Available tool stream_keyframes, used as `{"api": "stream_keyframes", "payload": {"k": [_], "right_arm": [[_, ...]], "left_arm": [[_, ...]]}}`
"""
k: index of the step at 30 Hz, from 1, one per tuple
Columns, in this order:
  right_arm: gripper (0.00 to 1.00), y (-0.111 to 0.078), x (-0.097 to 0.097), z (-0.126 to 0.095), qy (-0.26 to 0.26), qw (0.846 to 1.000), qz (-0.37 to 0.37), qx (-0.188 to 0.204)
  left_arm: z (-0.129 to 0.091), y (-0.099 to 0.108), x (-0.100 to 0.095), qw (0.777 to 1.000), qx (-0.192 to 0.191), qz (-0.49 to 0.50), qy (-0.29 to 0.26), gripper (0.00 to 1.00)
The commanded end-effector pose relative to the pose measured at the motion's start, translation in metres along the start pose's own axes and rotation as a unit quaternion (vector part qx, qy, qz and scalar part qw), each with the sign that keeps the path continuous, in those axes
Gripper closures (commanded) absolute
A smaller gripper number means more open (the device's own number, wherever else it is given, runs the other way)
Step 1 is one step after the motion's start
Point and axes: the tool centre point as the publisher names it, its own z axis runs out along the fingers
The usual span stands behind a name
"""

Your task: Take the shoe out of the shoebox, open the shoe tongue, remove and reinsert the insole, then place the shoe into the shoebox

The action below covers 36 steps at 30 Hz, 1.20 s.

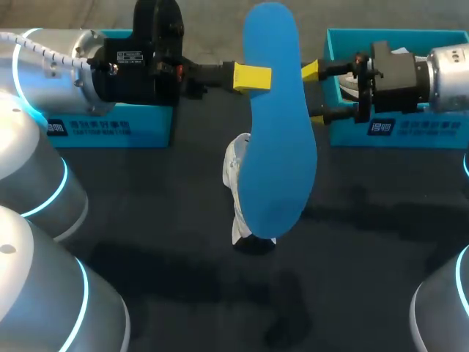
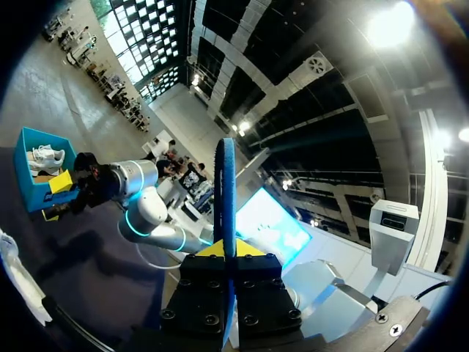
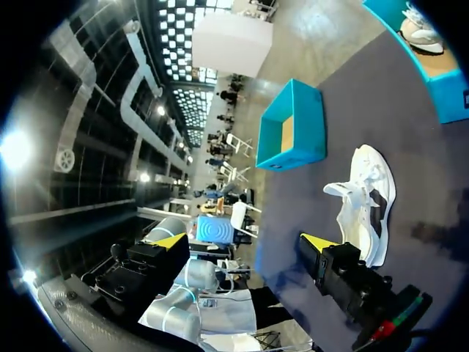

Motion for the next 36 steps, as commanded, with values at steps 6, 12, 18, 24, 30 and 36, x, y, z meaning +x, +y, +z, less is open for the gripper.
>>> {"api": "stream_keyframes", "payload": {"k": [6,12,18,24,30,36], "right_arm": [[0.0,0.0,-0.001,0.002,0.0,1.0,0.0,-0.001],[0.0,0.0,-0.001,0.002,0.0,1.0,0.0,-0.001],[0.0,0.0,-0.001,0.002,0.0,1.0,0.0,-0.001],[0.0,0.0,-0.001,0.002,0.0,1.0,0.0,-0.001],[0.0,0.0,-0.001,0.002,0.0,1.0,0.0,-0.001],[0.0,0.0,-0.001,0.002,0.0,1.0,0.0,-0.001]], "left_arm": [[0.001,0.0,-0.001,1.0,0.0,0.0,0.0,1.0],[0.001,0.0,-0.001,1.0,0.0,0.0,0.0,1.0],[0.001,0.0,-0.001,1.0,0.0,0.0,0.0,1.0],[0.001,0.0,-0.001,1.0,0.0,0.0,0.0,1.0],[-0.01,0.009,-0.006,0.996,-0.025,0.081,-0.022,1.0],[-0.03,0.01,-0.023,0.965,-0.052,0.251,-0.059,1.0]]}}
